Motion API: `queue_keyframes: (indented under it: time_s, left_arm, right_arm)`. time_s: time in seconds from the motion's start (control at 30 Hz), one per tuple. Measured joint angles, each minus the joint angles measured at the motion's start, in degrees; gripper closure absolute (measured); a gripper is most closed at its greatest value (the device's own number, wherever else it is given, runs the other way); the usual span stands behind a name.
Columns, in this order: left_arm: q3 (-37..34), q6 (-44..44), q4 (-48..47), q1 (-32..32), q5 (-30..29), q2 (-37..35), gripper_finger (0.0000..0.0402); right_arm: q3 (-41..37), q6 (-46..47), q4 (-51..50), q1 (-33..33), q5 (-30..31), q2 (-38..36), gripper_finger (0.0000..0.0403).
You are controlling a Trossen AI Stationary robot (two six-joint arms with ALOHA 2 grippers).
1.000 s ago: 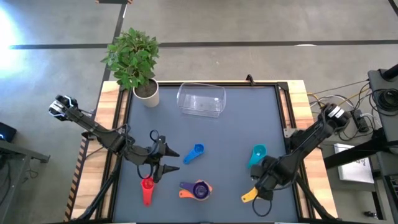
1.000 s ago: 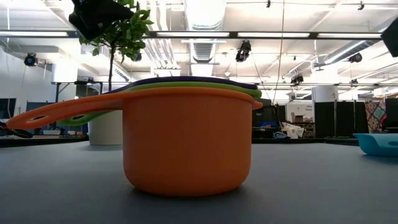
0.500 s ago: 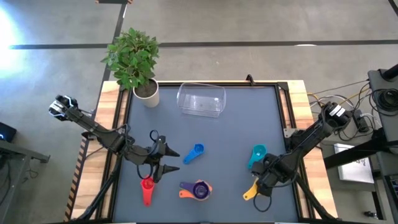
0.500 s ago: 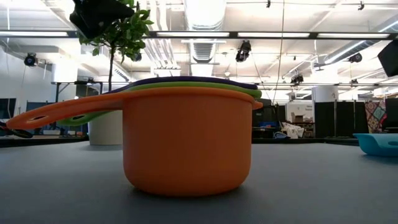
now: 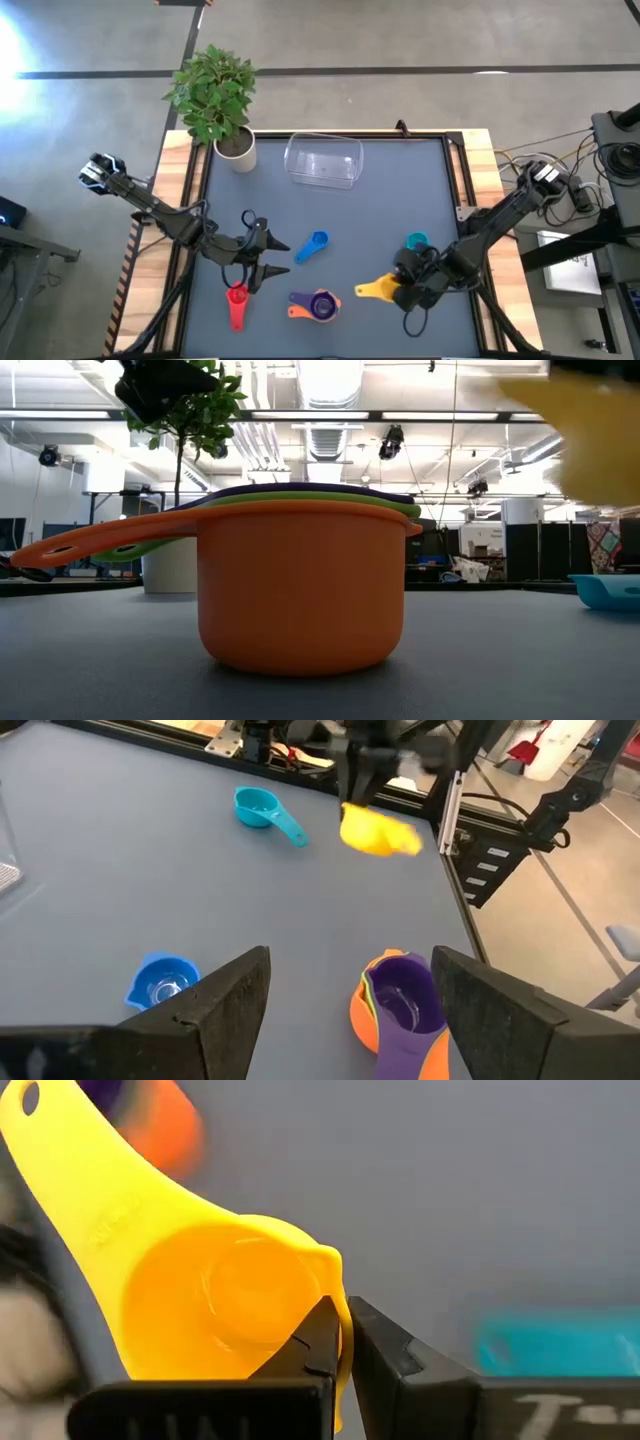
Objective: Nest measuring cups in basket
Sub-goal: Stack the yellow measuring cup on top of the purple measuring cup
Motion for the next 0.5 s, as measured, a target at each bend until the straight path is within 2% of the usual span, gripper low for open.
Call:
queue_keyframes:
  time_s: [0.13,0.3,0.4,0.5]
  left_arm:
    - [0.0,0.6,0.9,0.0,-0.1,-0.1,0.0141]
    - [0.0,2.5,0.8,0.0,0.4,-1.0,0.0141]
    - [0.0,3.1,0.9,0.0,0.4,-2.8,0.0141]
    - [0.0,3.5,0.9,0.0,0.4,-4.3,0.0141]
  right_arm:
    - [3.1,-6.8,10.7,-2.1,4.6,1.7,0.0394]
    - [8.5,-12.6,15.0,-5.9,3.7,6.0,0.0394]
    - [12.0,-14.2,14.9,-7.8,1.9,10.0,0.0394]
    - [16.5,-17.4,15.2,-9.3,-3.9,15.0,0.0394]
